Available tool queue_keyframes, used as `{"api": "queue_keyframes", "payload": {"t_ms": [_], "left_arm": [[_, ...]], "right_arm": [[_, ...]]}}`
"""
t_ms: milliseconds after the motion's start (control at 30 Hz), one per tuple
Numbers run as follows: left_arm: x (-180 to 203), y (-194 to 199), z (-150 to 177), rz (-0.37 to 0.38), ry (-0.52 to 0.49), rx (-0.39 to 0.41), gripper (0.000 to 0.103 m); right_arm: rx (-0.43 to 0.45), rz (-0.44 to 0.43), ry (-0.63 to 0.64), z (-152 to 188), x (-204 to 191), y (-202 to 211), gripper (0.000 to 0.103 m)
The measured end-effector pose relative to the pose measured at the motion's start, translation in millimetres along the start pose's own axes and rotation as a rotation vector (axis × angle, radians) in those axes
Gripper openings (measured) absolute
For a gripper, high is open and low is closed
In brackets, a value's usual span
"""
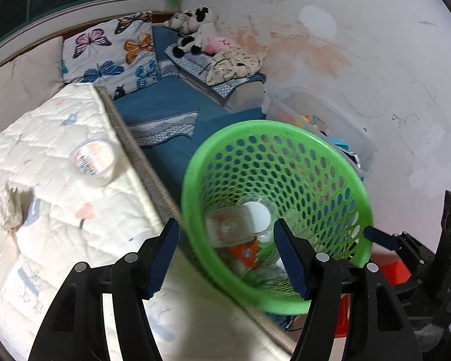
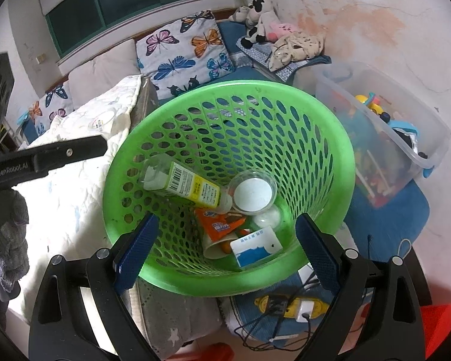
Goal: Collect trash
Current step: 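Withdraw both tools to the bed, left tool toward the clear rectangular container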
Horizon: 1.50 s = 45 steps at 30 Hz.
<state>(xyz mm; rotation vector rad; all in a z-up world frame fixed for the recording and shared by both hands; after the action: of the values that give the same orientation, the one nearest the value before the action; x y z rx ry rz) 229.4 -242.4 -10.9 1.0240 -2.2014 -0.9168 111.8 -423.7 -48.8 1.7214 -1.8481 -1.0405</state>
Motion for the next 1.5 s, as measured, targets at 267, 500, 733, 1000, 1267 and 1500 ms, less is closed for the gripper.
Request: {"api": "queue_keyframes", "payload": {"t_ms": [267, 500, 733, 1000, 1267, 1500], "left_arm": [[-40, 19, 20, -0.039, 0.064, 0.017, 0.063], [-76, 34, 42, -0.097, 0.122, 0.02, 0.063], [-114, 53, 62, -0.162, 0.162, 0.032, 0.063], [-173, 81, 78, -0.269, 0.211, 0.051, 0.063], [-218, 92, 86, -0.331, 0.194, 0.043, 0.07], [-240, 82, 84, -0.327, 0.134, 0.009, 0.074]], "right_arm": [[0.006, -0.017, 0.026, -2, -20, 1, 0.092], [0.0, -0.042, 0.064, -2, -48, -4, 0.092], [-0.003, -0.08, 0.097, -4, -75, -7, 0.092], [-0.013, -0.122, 0.142, -6, -106, -13, 0.092], [-0.02, -0.151, 0.194, -9, -138, -21, 0.092], [-0.038, -0.173, 0.218, -11, -160, -30, 0.092]]}}
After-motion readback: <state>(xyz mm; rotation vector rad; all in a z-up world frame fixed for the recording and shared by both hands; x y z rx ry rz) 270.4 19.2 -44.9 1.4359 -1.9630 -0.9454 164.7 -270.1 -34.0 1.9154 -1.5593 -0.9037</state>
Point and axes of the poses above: each gripper's, at about its wrist camera, not at the fingertips, and y roughly against the way its jaws point, x to its right, z to its underside, the point moved 1 cm from there along -y, roughly the way its jaws point, and after that the axes turned 2 degrees about -y, right-handed, at the moved point
